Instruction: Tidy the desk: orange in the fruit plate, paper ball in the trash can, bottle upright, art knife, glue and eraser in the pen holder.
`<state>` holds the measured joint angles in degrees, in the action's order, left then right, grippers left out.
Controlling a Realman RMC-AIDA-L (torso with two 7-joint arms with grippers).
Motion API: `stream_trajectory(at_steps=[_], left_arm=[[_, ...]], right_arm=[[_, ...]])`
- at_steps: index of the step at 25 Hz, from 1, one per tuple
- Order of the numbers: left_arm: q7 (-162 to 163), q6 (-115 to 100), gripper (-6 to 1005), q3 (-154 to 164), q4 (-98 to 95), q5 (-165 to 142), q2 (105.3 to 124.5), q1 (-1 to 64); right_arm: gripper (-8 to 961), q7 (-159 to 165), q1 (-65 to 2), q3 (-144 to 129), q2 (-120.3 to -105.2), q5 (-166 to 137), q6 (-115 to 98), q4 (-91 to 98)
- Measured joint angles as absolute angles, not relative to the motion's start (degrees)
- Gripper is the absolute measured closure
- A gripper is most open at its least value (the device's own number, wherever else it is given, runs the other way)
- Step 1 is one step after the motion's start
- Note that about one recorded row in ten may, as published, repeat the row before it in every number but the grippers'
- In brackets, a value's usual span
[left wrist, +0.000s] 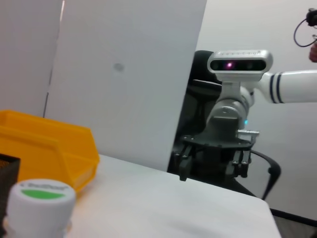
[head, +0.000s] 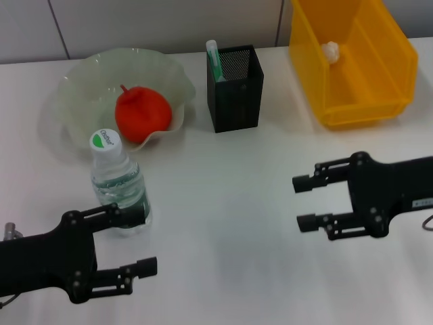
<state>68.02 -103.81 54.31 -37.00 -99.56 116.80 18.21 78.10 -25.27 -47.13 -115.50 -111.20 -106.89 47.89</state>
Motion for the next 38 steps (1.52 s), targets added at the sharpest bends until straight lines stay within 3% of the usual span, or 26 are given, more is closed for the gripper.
stream_trajectory(at_steps=[20, 38], left_arm=[[72.27, -107.17, 213, 55.02, -37.0, -102.84, 115.93, 20.02], [72.73, -106.97, 213, 55.1, -37.0, -102.83, 116.14, 19.99]], right_arm=[[346, 73.06, -22.62, -46.25, -114.36, -113.59, -108.33, 43.79], [346, 72.98, -22.53, -46.32, -114.7, -113.73, -108.23, 43.51]])
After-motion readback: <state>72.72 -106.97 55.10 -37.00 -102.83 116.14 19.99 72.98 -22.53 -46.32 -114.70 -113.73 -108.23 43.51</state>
